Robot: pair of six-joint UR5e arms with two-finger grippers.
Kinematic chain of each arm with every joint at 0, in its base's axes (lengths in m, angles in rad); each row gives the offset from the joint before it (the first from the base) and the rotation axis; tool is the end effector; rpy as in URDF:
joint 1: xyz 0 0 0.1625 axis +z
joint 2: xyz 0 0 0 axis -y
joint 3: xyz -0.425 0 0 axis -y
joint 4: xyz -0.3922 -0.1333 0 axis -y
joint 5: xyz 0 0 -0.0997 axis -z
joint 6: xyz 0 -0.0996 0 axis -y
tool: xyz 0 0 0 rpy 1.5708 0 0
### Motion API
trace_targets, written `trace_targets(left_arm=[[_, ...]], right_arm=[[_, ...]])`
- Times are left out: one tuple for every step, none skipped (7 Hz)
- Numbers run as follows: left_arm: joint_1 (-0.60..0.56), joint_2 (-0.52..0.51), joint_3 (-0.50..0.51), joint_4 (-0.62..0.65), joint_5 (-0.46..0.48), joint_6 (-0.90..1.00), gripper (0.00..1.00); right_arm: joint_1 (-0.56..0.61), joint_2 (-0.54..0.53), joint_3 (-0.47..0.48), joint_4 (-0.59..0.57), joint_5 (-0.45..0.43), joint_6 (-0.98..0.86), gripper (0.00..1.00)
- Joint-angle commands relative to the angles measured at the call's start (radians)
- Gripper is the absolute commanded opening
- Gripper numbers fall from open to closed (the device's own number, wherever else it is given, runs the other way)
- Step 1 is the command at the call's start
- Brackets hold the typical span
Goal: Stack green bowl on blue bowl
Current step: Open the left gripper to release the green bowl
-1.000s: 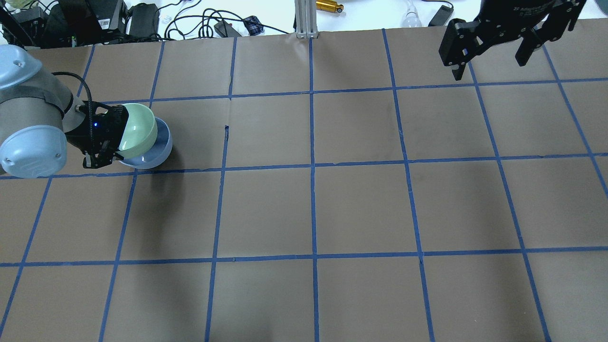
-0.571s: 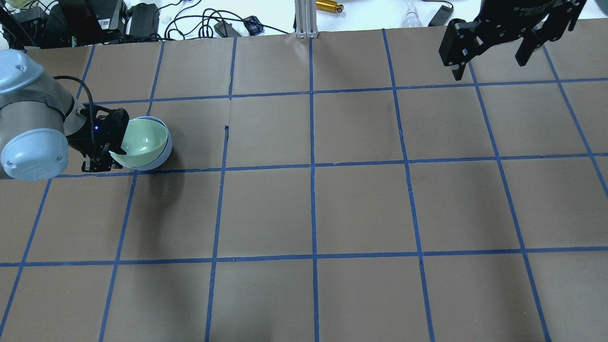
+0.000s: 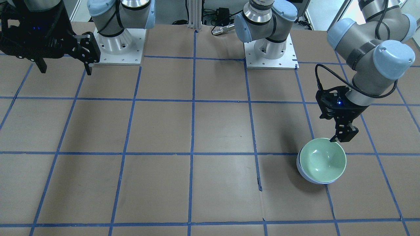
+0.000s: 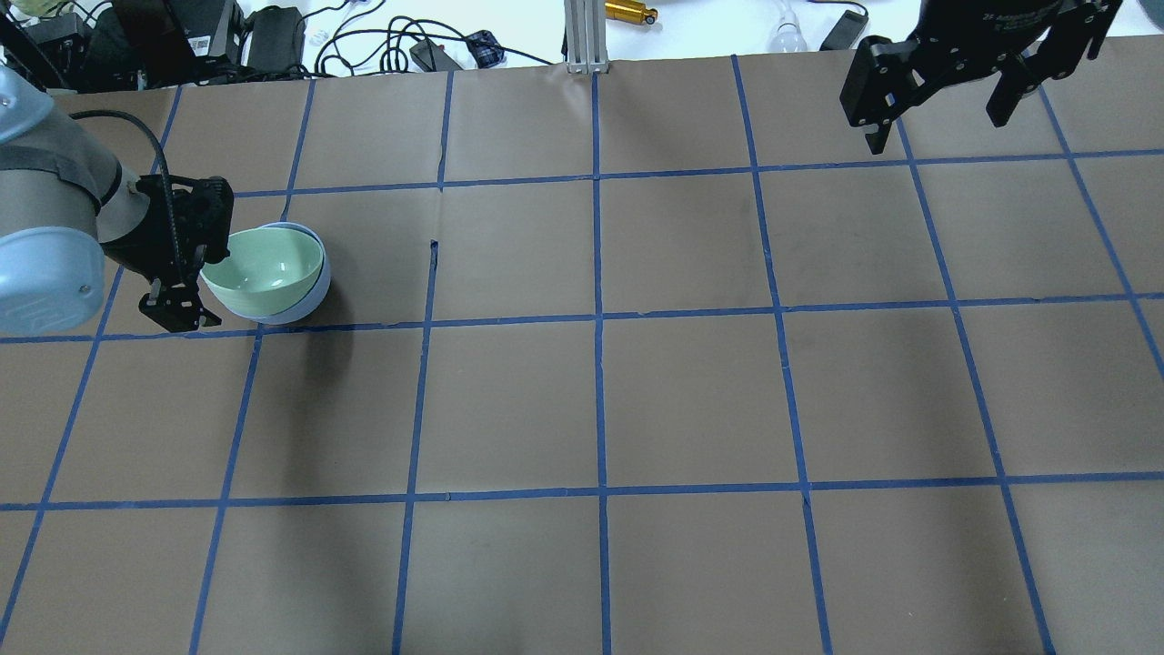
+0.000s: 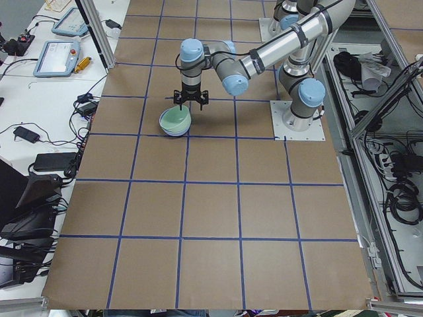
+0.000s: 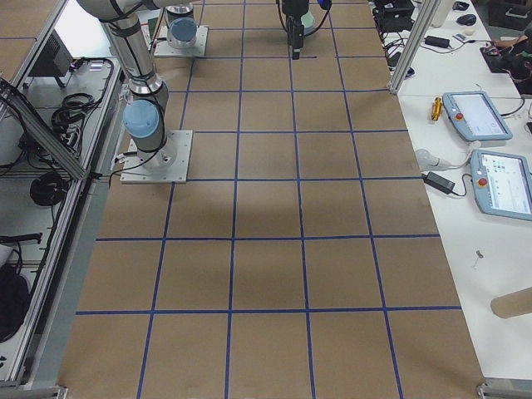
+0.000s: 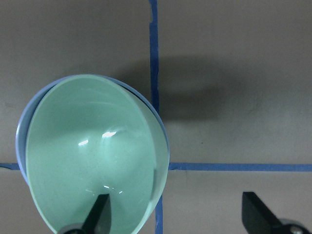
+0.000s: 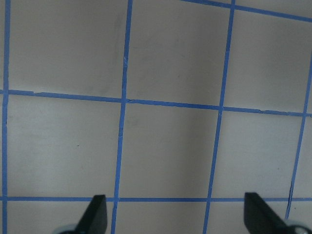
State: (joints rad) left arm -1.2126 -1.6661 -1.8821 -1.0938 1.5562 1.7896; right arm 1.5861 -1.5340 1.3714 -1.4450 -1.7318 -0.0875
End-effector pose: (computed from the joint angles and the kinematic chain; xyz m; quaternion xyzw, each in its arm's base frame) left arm 0.0516 -0.5222 0.3381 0.6559 0.7540 -0.0232 0.0275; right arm 0.1251 -0.5041 0.5561 0.0497 -0.9954 0.0154 0.0810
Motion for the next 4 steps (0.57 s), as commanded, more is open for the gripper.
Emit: trace_targets(left_arm=[[-0.083,0.051,0.081,-0.084,-0.041,-0.298,0.94],[-0.143,0.051,0.134,-0.107,-0.030,-0.479,0.95],[-0.197,0.052,0.184,-0.198,-0.027,-0.630,0.95],[-0.243,0.051,0.233,-0.272,-0.028,-0.856,0.96]], right_arm=[[0.000,0.000,0.000,0.000,0.000,0.000,1.00],[0.000,0.000,0.000,0.000,0.000,0.000,1.00],[0.000,0.000,0.000,0.000,0.000,0.000,1.00],[0.000,0.000,0.000,0.000,0.000,0.000,1.00]])
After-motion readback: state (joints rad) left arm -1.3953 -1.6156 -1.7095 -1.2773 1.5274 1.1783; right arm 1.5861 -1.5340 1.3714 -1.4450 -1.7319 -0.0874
